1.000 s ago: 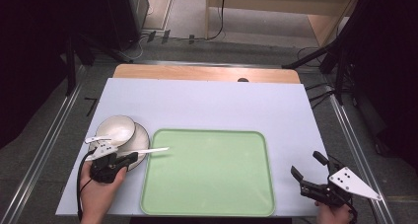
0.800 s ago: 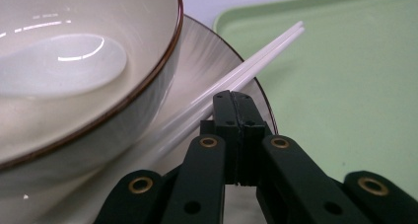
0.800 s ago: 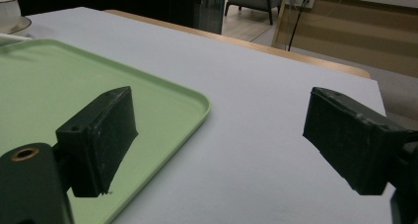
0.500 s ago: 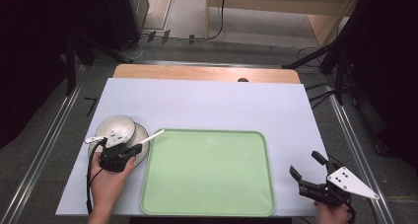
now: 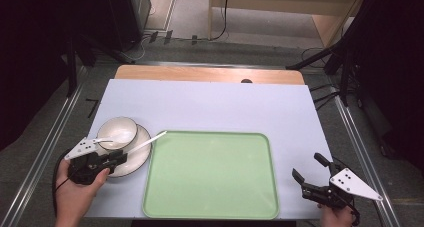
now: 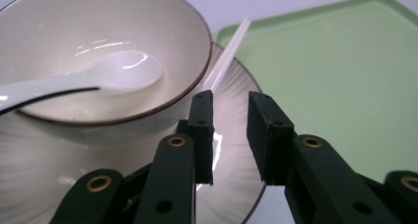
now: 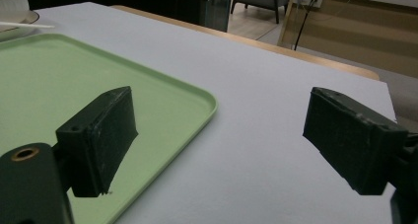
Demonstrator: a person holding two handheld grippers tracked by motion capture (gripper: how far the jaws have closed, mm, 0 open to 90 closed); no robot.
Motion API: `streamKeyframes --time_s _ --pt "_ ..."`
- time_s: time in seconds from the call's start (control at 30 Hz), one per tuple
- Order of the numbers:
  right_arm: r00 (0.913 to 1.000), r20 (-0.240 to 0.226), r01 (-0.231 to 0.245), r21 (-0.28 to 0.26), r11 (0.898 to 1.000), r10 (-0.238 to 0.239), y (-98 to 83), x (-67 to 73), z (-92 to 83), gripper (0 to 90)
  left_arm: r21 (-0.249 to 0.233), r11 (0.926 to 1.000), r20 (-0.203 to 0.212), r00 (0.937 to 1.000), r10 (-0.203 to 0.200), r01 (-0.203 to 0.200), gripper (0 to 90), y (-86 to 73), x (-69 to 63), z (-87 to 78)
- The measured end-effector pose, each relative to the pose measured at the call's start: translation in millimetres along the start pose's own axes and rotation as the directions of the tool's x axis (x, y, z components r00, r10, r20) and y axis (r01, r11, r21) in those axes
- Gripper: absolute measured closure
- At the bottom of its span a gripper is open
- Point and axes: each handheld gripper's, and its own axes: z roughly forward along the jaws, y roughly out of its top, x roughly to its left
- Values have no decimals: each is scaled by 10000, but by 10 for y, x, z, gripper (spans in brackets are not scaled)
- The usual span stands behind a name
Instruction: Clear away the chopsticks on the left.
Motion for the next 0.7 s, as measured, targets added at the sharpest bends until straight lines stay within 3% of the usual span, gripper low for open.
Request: streamKeyframes --time_s 0.13,0.27,0.53,0.7 --pt "10000 -41 29 6 10000 -29 6 11 10 128 178 9998 -558 9984 107 -97 741 -50 77 -37" --pt "10000 -60 43 34 10000 -43 6 7 24 128 340 9988 -807 9961 371 -344 760 -76 112 -35" --pt "10000 -59 14 32 10000 -14 4 0 13 128 816 9940 -846 9932 800 -731 776 -95 97 43" --pt "10000 -58 22 42 10000 -22 4 -3 11 128 933 9932 -796 9939 766 -691 780 -96 93 54"
